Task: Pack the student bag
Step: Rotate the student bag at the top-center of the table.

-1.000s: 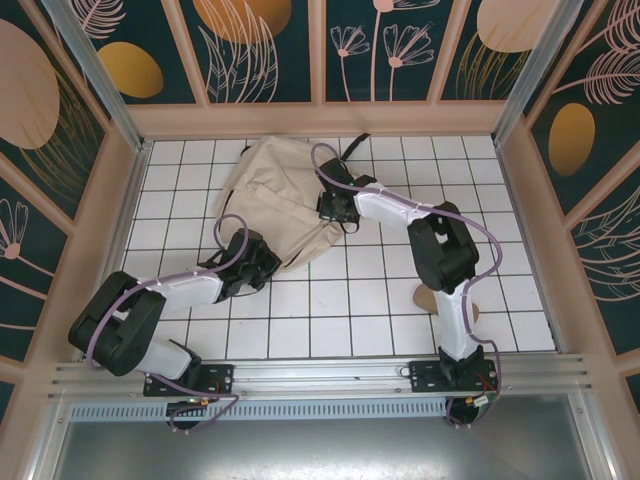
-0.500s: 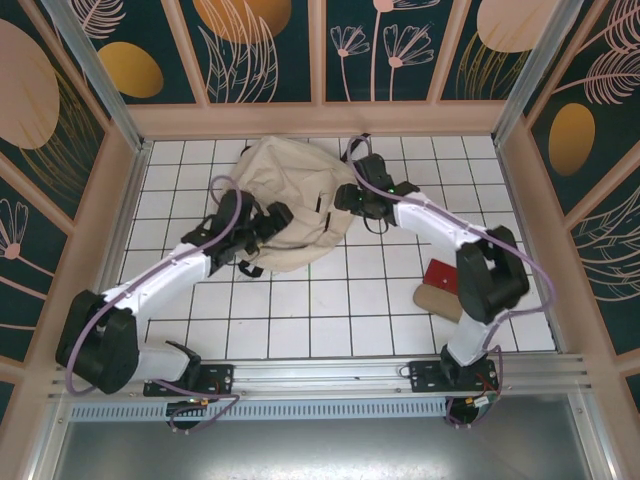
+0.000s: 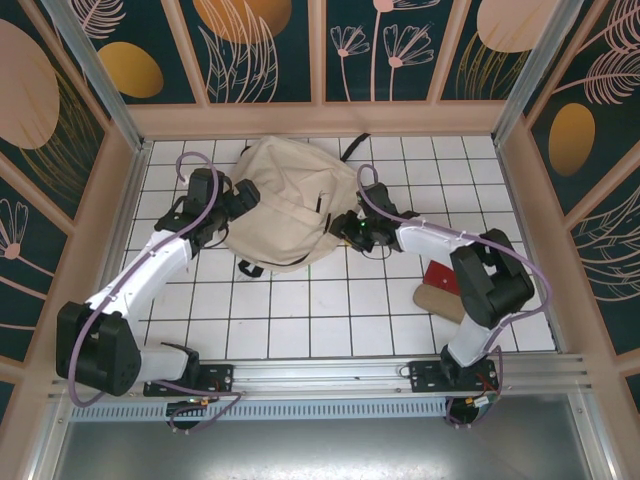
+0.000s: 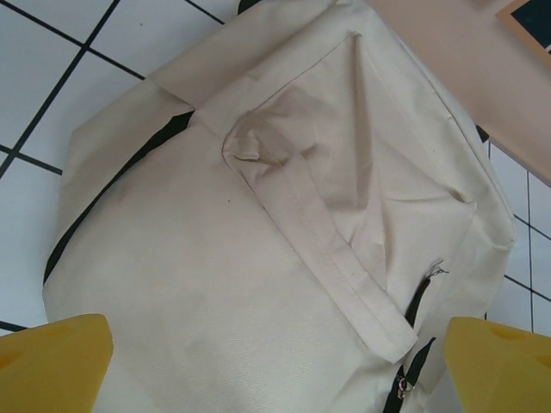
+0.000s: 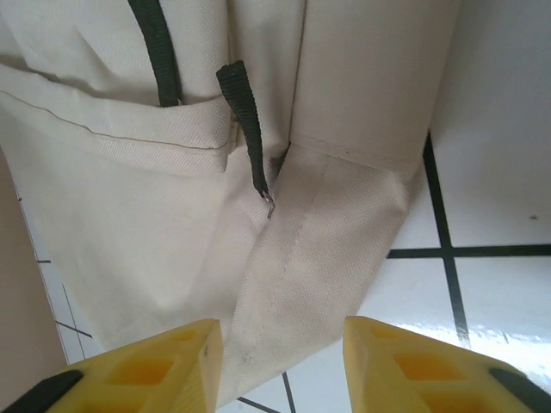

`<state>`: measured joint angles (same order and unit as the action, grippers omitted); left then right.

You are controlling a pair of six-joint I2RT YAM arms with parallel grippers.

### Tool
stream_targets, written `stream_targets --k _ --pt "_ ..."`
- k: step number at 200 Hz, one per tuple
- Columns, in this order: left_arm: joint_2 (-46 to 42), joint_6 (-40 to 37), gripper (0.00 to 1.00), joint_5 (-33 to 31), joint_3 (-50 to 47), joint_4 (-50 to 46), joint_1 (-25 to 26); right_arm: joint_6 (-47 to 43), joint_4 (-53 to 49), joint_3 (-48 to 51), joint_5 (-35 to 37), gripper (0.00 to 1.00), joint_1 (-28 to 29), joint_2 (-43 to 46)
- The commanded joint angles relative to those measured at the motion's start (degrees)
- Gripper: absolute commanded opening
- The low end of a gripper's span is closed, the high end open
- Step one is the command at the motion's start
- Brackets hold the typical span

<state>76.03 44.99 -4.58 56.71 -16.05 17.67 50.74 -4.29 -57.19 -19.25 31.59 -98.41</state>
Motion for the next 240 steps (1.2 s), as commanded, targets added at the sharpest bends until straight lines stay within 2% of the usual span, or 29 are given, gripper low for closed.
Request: stream_targets --k 1,14,74,92,110,129,143,160,201,240 --pt "1.39 -1.04 0.99 1.05 0.84 1.32 -0.25 4.98 2.48 -0.34 -1.58 0.38 0.56 -3.08" --pt "1.78 -0.88 0.99 1.53 0.83 1.55 -0.26 6.74 2.95 0.64 -0.10 0.38 1.09 -3.54" --pt "2.48 -0.75 0.99 1.78 0.58 2.25 -0.26 7.52 4.55 0.20 -3.18 0.33 1.28 -7.40" --pt "2.58 -0.72 0.99 1.65 0.42 2.43 -0.22 7.87 4.98 0.21 -3.69 0.28 1.29 -8.26" --pt "3.00 -0.79 0.98 1.96 0.42 2.60 -0.26 7.44 4.68 -0.02 -3.15 0.19 0.97 -8.40" --pt "3.56 -1.20 0.99 2.34 0.44 2.74 -0.26 3.73 0.99 -1.56 0.22 0.00 0.66 -6.98" --pt "4.00 -2.15 0.99 2.85 0.39 3.26 -0.27 -1.41 -4.93 -3.64 4.55 0.00 0.54 -5.19" --pt "4.86 -3.46 0.98 3.47 0.99 3.35 -0.27 -7.58 -9.07 -2.92 5.89 0.00 0.12 -1.67" --pt "6.90 -5.57 0.99 4.94 1.62 4.03 -0.21 -19.76 -18.58 3.92 7.65 0.00 -8.19 6.44" --pt "8.21 -6.48 0.96 10.58 0.82 8.26 -0.17 -21.10 -19.04 6.97 15.28 0.00 -16.24 9.93"
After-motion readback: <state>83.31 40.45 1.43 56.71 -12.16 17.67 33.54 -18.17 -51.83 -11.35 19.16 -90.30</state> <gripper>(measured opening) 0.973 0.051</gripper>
